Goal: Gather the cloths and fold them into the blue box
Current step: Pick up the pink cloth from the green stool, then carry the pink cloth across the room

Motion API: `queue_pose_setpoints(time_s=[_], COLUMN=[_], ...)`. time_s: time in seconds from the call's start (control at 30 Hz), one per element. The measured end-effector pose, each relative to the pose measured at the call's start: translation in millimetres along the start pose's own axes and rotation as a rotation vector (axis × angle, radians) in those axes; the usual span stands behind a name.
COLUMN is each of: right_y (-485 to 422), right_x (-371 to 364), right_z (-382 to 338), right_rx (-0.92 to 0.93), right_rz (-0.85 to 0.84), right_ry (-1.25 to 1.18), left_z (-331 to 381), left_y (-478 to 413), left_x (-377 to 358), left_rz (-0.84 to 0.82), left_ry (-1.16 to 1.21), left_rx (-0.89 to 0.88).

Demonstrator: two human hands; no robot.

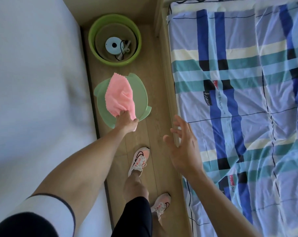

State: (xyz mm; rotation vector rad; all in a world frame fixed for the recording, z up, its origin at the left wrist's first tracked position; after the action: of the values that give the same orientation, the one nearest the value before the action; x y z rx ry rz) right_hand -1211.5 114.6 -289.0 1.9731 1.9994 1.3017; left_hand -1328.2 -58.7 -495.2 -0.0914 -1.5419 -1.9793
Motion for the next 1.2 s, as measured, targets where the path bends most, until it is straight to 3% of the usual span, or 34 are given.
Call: queue_pose_setpoints(time_s=[0.13, 0.27, 0.43, 0.83, 1.2], right_y=[14, 39, 82, 250, 459], right_x=[15, 33, 52, 100, 106], right_z=[-4, -10, -1, 100, 189], right_rx=[-0.013, -0.023, -0.035, -0.113, -0.17], right_rz=[0.05, 0.11, 0.226, 0.6, 1.235], right_ry=[-0.014, -0.083, -0.191, -0.409, -0.689], left_z=[20, 48, 91, 203, 248], left_y=[27, 80, 164, 369, 547], left_x=[8, 13, 8, -103, -274], left_rz=[0.142, 0.243, 0.254, -0.193, -0.708], left_ry=[0.107, 0.034, -0.039, -0.078, -0.336], left_rx=[-0.116, -0.277, -0.552, -0.957, -1.209])
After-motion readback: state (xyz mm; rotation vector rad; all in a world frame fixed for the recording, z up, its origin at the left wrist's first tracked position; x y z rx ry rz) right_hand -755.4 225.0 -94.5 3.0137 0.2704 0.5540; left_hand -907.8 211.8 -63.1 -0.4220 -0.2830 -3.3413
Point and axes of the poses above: each hand's wrist, its own y-axis away from the middle knuckle, its own x-axis out of the back of the hand, z = x × y, the point moved 1 cm from there along -y, towards the middle knuckle, and after that the axes turned 11 degrees about -z, right-handed, at the moved point
